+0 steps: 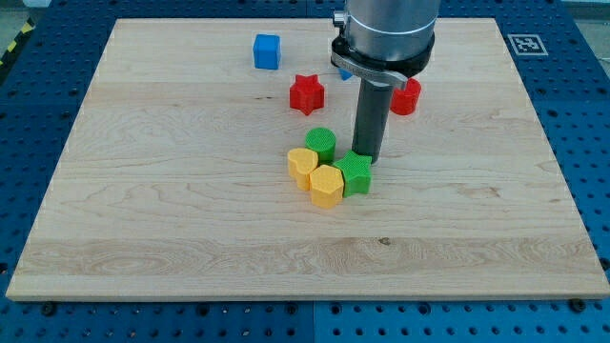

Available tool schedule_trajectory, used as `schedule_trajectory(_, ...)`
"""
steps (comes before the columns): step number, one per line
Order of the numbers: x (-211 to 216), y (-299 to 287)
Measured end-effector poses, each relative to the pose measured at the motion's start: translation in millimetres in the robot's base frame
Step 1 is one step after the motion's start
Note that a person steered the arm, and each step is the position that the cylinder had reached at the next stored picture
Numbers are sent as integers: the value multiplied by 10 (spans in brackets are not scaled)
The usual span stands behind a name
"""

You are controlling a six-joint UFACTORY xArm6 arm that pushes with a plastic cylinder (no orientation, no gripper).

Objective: Move the red star below the blue cube

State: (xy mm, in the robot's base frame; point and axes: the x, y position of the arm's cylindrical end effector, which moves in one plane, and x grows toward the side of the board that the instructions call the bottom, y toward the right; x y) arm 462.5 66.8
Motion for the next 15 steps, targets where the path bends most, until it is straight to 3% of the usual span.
schedule_trajectory(1, -14, 29)
schedule_trajectory(3, -220, 749)
schedule_trajectory(5, -449, 750)
schedule_trajectory(6, -460, 675)
schedule_trajectory(8, -525, -72)
schedule_trajectory(11, -903, -505)
schedule_trajectory(15, -933, -1005)
